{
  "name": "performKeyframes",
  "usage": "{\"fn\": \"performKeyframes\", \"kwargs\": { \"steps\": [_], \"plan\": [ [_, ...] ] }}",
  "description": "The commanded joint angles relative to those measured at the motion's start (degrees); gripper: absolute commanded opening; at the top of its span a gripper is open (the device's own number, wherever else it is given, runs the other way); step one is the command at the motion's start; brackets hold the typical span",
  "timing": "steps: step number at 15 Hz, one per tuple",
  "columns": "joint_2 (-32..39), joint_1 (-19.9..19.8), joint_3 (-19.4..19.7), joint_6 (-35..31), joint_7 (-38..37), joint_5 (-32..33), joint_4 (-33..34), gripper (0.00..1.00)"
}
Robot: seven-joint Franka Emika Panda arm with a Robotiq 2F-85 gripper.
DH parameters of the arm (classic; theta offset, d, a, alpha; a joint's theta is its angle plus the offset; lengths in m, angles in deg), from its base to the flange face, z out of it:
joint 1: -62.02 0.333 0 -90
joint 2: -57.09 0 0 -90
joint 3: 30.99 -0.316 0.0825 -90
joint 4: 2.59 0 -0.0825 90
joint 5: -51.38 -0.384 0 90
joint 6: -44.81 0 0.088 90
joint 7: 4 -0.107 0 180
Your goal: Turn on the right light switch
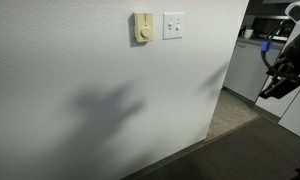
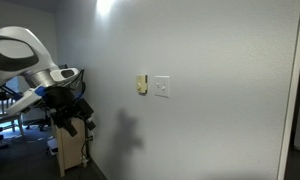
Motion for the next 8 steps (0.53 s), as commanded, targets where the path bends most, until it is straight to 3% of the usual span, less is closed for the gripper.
{"fn": "performKeyframes", "kwargs": {
  "steps": [1, 8],
  "plan": [
    [1.81, -1.30, 1.00, -4.43, 1.83, 3.14, -0.57, 1.00],
    [6.75, -6.34, 2.83, -14.30, 5.89, 13.66, 0.92, 1.00]
  ]
}}
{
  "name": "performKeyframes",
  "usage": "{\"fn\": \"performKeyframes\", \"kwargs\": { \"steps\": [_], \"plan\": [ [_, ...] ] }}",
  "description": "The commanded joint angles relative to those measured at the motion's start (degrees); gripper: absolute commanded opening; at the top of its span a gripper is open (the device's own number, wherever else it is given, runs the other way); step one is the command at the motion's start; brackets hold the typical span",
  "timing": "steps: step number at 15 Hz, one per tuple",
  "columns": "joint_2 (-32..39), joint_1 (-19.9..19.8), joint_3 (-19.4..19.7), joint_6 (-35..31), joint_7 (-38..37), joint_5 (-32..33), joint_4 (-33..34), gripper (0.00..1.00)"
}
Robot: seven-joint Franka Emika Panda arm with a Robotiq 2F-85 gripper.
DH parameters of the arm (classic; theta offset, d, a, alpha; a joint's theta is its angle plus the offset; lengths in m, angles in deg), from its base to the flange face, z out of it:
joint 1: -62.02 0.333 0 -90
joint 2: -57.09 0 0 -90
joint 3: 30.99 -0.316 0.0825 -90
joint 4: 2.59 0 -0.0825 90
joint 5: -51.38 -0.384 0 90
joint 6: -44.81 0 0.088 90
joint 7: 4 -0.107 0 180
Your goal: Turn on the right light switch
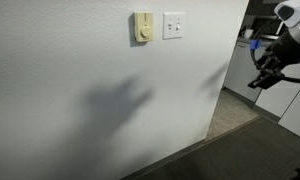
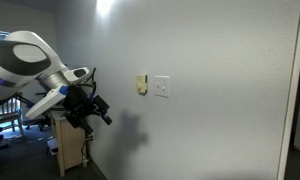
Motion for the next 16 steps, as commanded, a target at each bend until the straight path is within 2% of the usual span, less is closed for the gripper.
{"fn": "performKeyframes", "kwargs": {
  "steps": [1, 5, 12, 13, 16],
  "plan": [
    [4.24, -3.13, 0.87, -5.62, 3.65, 5.52, 1.82, 1.00],
    [7.93, -4.67, 1.20, -8.82, 7.62, 11.54, 5.39, 1.00],
    [13.17, -1.96, 4.83, -8.41, 22.63, 19.04, 12.76, 1.00],
    [10.61, -1.33, 4.46, -7.69, 18.53, 17.43, 10.10, 1.00],
    [10.94, -0.90, 4.87, -7.57, 18.59, 17.46, 10.69, 1.00]
  ]
}}
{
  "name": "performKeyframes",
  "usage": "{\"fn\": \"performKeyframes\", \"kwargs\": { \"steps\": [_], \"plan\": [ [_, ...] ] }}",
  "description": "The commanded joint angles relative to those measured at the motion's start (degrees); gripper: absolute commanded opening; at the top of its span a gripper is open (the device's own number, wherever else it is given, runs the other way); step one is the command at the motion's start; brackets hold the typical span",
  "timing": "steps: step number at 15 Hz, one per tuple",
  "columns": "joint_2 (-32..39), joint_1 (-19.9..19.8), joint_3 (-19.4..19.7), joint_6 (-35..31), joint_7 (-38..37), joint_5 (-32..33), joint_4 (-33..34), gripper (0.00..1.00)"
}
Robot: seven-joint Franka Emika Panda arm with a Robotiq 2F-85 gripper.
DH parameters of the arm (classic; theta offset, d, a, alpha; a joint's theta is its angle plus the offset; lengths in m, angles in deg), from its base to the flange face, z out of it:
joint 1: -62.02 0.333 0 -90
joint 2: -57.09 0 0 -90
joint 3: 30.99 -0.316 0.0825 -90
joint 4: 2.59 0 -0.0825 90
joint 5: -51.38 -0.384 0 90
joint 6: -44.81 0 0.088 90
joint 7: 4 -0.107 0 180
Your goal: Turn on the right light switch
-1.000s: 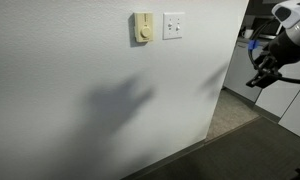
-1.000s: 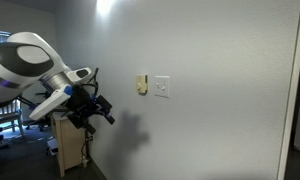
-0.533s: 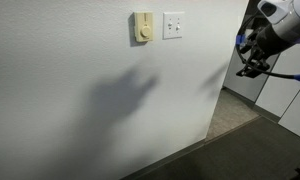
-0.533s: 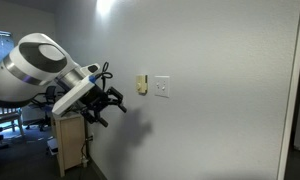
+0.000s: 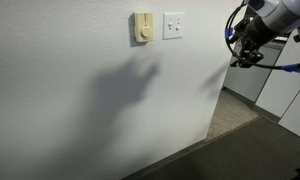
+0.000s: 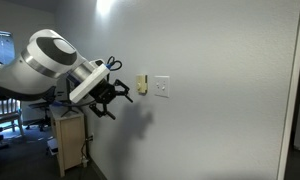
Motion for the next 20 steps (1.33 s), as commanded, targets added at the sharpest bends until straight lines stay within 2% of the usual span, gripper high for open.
{"fn": "performKeyframes", "kwargs": {
  "steps": [1, 4, 10, 14, 20],
  "plan": [
    [0.09, 1.46, 1.16, 0.43, -0.42, 0.57, 0.13, 1.00],
    [0.63, 1.40, 0.99, 0.61, -0.63, 0.87, 0.31, 1.00],
    [4.61, -1.68, 2.02, -6.18, -6.13, 11.35, 1.44, 1.00],
    [7.51, -4.64, 1.33, -9.92, -8.83, 18.03, 3.52, 1.00],
    [12.04, -5.46, 1.35, -12.81, -9.77, 26.21, 9.18, 1.00]
  ]
}}
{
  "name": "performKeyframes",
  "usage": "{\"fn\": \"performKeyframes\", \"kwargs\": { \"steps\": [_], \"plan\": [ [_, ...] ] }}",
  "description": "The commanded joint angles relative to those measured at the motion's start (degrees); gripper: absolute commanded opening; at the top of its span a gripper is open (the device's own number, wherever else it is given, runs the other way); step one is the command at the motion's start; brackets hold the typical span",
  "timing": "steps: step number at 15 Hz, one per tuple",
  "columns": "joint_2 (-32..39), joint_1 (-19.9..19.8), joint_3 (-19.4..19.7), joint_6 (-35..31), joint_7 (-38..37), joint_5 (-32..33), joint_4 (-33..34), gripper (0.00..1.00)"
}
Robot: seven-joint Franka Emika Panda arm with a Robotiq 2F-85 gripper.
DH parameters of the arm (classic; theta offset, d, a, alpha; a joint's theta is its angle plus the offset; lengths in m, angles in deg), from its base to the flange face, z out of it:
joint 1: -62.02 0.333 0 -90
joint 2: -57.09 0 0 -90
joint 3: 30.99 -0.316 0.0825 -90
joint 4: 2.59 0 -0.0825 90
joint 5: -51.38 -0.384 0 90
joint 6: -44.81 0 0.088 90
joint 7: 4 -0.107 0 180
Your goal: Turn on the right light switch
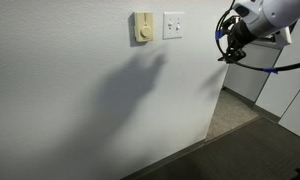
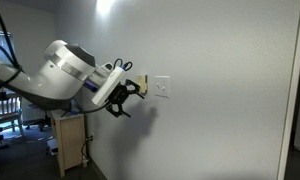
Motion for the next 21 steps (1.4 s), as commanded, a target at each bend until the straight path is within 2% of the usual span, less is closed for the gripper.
{"fn": "performKeyframes", "kwargs": {
  "steps": [1, 5, 7, 10, 11, 12, 15, 16, 18, 19, 21],
  "plan": [
    [4.51, -1.40, -0.10, -3.58, -0.97, 6.28, 5.01, 1.00],
    [8.09, -2.12, 0.98, -6.80, 0.66, 13.60, 9.80, 1.00],
    [10.70, -2.41, 2.49, -10.75, 3.20, 14.63, 11.66, 1.00],
    [14.91, -2.43, 4.89, -17.90, 8.66, 11.35, 14.34, 1.00],
    [16.20, -0.38, 7.21, -19.03, 11.00, 9.78, 15.18, 1.00],
    [17.49, -2.00, 6.14, -20.59, 13.43, 8.10, 16.04, 1.00],
    [19.60, -0.30, 8.01, -19.89, 16.62, 5.77, 20.27, 1.00],
    [19.84, -1.36, 7.21, -19.20, 13.30, 8.88, 23.11, 1.00],
    [20.14, -0.95, 7.43, -18.47, 9.59, 11.83, 26.90, 1.00],
    [18.64, -1.14, 7.00, -18.80, 12.12, 8.79, 22.66, 1.00],
    [18.79, -1.13, 7.01, -18.70, 10.61, 10.02, 25.26, 1.00]
  ]
}}
